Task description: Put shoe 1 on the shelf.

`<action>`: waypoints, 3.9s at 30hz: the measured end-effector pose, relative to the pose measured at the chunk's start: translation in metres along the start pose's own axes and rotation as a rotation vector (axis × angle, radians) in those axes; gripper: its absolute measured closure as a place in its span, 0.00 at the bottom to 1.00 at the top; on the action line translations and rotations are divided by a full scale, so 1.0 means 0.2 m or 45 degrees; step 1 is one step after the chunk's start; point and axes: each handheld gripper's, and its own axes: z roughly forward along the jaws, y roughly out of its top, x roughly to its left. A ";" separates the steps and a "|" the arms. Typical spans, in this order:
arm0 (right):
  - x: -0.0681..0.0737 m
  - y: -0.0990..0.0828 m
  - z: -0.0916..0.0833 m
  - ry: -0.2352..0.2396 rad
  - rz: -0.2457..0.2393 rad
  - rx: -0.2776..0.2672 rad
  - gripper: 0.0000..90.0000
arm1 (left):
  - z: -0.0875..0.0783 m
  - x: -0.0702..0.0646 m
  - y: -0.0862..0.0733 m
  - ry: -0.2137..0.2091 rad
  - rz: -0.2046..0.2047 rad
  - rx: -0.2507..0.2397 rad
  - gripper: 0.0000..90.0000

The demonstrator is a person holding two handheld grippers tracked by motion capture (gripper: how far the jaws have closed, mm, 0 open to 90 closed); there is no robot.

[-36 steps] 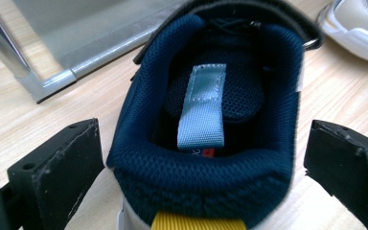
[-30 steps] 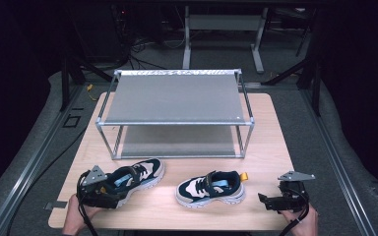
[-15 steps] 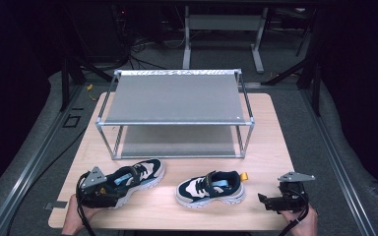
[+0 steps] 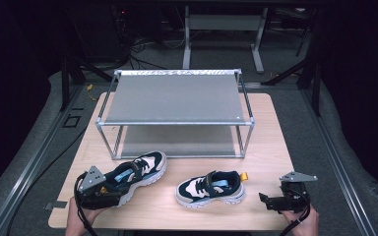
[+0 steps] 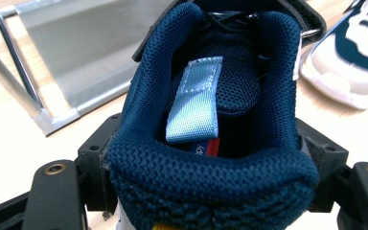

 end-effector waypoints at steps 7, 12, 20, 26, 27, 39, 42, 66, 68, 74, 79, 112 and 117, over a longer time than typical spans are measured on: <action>0.00 0.00 -0.01 0.021 0.002 0.003 0.03 | 0.04 -0.07 0.07 0.085 -0.044 -0.013 0.29; 0.00 0.00 -0.02 0.009 0.000 -0.010 0.03 | 0.08 -0.08 0.11 0.173 -0.112 -0.039 0.29; 0.00 0.01 -0.02 0.007 0.002 -0.015 0.03 | 0.18 -0.09 0.17 0.292 -0.193 -0.041 0.29; 0.01 0.01 -0.03 0.002 -0.006 -0.020 0.03 | 0.24 -0.10 0.21 0.334 -0.228 -0.084 0.29; 0.01 0.01 -0.03 0.006 -0.007 -0.024 0.03 | 0.25 -0.10 0.22 0.334 -0.239 -0.090 0.29; 0.00 0.01 -0.03 -0.003 -0.002 -0.027 0.03 | 0.41 -0.10 0.29 0.375 -0.302 -0.104 0.29; 0.01 0.01 -0.03 0.007 -0.001 -0.030 0.03 | 0.45 -0.10 0.31 0.381 -0.312 -0.100 0.29; 0.00 0.01 -0.04 0.005 -0.009 -0.026 0.04 | 0.74 -0.07 0.39 0.414 -0.365 -0.055 0.28; 0.01 0.02 -0.04 -0.010 -0.009 -0.023 0.04 | 0.76 -0.06 0.40 0.413 -0.378 -0.046 0.28; 0.01 0.02 -0.04 0.017 -0.014 -0.018 0.04 | 0.83 -0.04 0.41 0.441 -0.387 -0.016 0.28; 0.00 0.01 -0.04 0.022 -0.007 -0.020 0.04 | 0.88 -0.03 0.42 0.465 -0.426 -0.009 0.26; 0.02 0.02 -0.06 0.039 -0.020 -0.074 0.06 | 0.66 -0.10 0.24 0.379 -0.377 -0.158 0.56; 0.02 0.03 -0.07 0.044 -0.020 -0.081 0.06 | 0.69 -0.11 0.26 0.377 -0.404 -0.178 0.63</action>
